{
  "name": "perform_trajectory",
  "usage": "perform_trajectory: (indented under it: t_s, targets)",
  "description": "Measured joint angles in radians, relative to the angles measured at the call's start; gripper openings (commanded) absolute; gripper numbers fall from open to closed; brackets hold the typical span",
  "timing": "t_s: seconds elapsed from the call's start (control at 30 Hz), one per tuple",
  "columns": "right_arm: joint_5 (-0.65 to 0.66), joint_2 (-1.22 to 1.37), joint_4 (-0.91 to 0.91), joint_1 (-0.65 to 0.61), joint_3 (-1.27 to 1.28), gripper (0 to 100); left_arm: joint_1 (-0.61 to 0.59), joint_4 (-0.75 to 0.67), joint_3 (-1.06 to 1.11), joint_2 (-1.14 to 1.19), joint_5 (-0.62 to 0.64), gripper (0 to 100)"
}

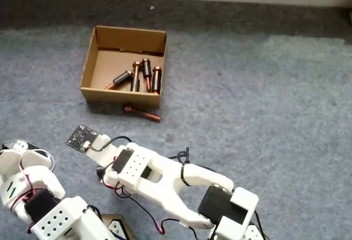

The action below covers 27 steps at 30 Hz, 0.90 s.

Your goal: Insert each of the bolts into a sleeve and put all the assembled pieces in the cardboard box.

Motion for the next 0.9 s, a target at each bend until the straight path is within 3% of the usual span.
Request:
perform_trajectory:
  t_s: [0.13,0.27,0.43,0.6,0.9]
  targets:
    - [0.002,0.002,0.012,0.012,-0.009,13.1,0.0,0.0,0.0,0.0,0.0,1]
    - [0.003,-0.003,0.138,0.011,-0.091,24.2,0.0,0.0,0.0,0.0,0.0,1]
    - [0.025,-0.017,0.285,0.014,-0.219,25.0,0.0,0.0,0.0,0.0,0.0,1]
    - [0.147,-0.017,0.298,-0.012,-0.259,25.0,0.0,0.0,0.0,0.0,0.002,1]
    - [0.229,-0.006,0.298,-0.072,-0.261,24.9,-0.006,-0.029,0.021,0.0,0.0,1]
